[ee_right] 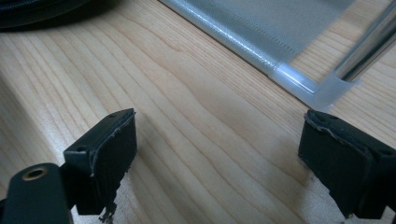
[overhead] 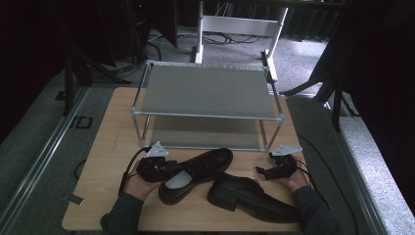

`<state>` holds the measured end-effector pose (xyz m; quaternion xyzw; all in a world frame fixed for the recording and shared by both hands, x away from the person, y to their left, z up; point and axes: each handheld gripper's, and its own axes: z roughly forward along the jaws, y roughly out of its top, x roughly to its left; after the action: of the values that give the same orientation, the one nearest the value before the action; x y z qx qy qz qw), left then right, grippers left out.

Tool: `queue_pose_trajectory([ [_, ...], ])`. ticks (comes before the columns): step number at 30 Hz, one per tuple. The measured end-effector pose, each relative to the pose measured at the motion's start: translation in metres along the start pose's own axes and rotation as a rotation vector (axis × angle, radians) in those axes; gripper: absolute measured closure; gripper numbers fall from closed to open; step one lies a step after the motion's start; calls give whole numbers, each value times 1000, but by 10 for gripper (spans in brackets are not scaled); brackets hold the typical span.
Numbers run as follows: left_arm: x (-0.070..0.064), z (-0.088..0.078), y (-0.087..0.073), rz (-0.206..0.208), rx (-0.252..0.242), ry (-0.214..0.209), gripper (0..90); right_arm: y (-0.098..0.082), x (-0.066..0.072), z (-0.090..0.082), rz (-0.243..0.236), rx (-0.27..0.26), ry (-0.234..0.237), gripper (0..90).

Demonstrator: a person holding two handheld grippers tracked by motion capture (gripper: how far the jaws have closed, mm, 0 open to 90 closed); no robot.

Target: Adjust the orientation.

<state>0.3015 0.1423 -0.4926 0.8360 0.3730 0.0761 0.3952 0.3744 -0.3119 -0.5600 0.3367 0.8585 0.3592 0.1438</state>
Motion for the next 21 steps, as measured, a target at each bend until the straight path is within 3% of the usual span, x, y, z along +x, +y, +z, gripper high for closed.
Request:
queue_pose_trajectory([
  [5,2,3,2,1,24,-1,745,0,0,0,0,0,0,110],
  [12,-3,4,2,22,17,62,844,0,0,0,0,0,0,111],
  [18,-9,-1,-5,3,-12,138,851,0,0,0,0,0,0,112],
  [21,-8,-7,-12,-26,-29,175,851,0,0,0,0,0,0,112],
])
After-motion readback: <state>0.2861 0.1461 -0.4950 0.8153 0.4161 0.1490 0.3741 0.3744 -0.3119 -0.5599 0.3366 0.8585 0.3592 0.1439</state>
